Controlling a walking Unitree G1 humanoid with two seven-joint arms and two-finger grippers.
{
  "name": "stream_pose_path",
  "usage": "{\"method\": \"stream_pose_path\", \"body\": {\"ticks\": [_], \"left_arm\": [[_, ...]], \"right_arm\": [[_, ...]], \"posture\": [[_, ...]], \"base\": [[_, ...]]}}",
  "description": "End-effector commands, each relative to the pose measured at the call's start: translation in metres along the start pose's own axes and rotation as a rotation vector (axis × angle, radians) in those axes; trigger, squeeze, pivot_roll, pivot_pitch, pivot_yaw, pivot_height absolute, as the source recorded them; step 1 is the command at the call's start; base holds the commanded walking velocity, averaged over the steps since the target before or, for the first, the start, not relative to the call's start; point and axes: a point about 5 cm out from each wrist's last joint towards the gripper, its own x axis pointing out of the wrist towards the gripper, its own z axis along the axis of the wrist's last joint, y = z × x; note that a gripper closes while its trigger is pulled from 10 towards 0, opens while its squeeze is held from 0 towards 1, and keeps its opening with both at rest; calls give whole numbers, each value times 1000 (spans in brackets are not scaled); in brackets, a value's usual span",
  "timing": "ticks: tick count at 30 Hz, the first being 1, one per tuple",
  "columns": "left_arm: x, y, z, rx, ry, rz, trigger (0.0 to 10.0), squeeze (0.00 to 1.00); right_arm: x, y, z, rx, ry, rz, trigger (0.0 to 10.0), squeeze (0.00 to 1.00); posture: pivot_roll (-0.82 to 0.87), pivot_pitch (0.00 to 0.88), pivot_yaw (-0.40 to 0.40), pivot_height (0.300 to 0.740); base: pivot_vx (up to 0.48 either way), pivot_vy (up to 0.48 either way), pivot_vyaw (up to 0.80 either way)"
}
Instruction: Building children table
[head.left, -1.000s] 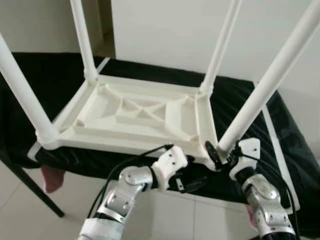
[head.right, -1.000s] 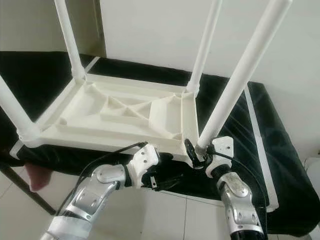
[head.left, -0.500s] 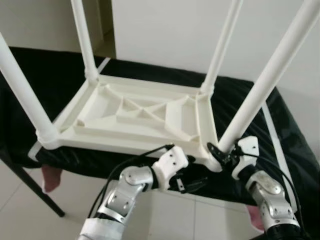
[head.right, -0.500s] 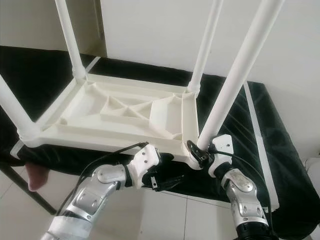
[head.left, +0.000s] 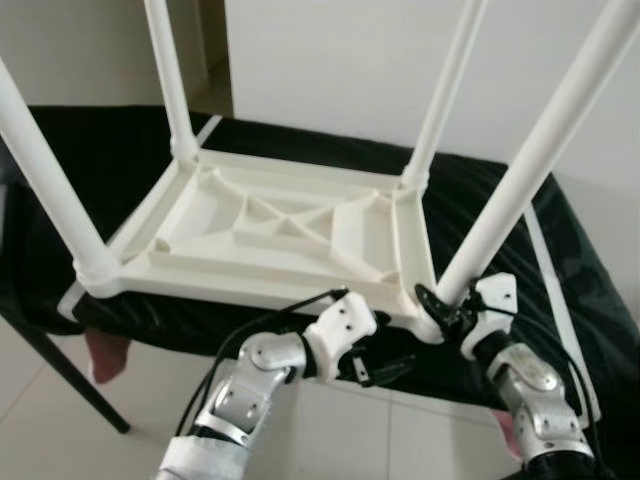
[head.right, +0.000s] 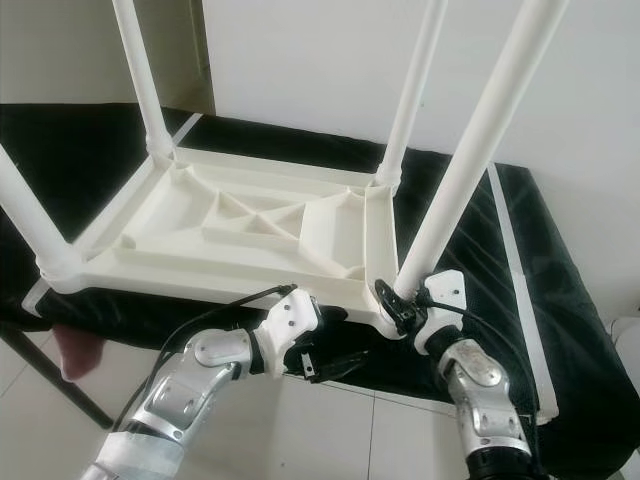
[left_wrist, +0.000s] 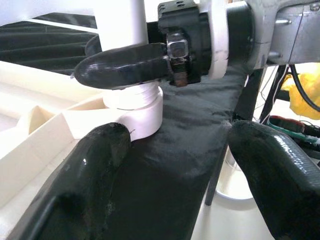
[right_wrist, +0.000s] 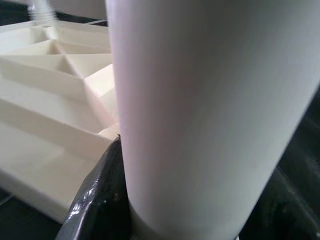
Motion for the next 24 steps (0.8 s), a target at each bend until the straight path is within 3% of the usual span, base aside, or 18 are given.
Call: {"method": "stream_pose_path", "body": {"ticks": [1, 3, 4, 5, 7, 10, 13, 15, 24], "left_arm": [[0, 0, -2, -12, 0, 59, 10000, 0], [0, 0, -2, -13, 1, 59, 10000, 0], [-1, 1, -2, -13, 2, 58, 10000, 0], [-1, 1, -2, -13, 2, 58, 10000, 0], [-1, 0, -2, -14, 2, 56, 10000, 0], [-1, 0, -2, -14, 2, 56, 10000, 0], [-1, 0, -1, -13, 2, 56, 10000, 0], [-1, 0, -1, -14, 2, 57, 10000, 0], [-2, 0, -1, -17, 2, 56, 10000, 0]], "right_arm": [[-5, -9, 1, -18, 14, -109, 10000, 0], [-6, -6, 2, -18, 6, -129, 10000, 0], [-7, -4, 0, 8, 16, -235, 10000, 0], [-7, -4, 0, 8, 16, -235, 10000, 0], [-11, 5, -4, 61, 25, -347, 10000, 0], [-11, 8, -5, 62, 27, -364, 10000, 0], [-14, 25, -12, 82, 63, -527, 10000, 0], [-14, 30, -14, 113, 69, -572, 10000, 0], [-14, 32, -9, 153, 58, -601, 10000, 0]], "posture": [[16, 0, -63, 740], [16, 0, -63, 740], [18, 0, -64, 740], [18, 0, -64, 740], [17, 0, -61, 740], [17, 0, -61, 740], [24, 0, -63, 740], [27, 0, -63, 740], [27, 0, -55, 740]], "base": [[0, 0, 0], [0, 0, 0], [0, 0, 0], [0, 0, 0], [0, 0, 0], [0, 0, 0], [0, 0, 0], [0, 0, 0], [0, 0, 0]]}}
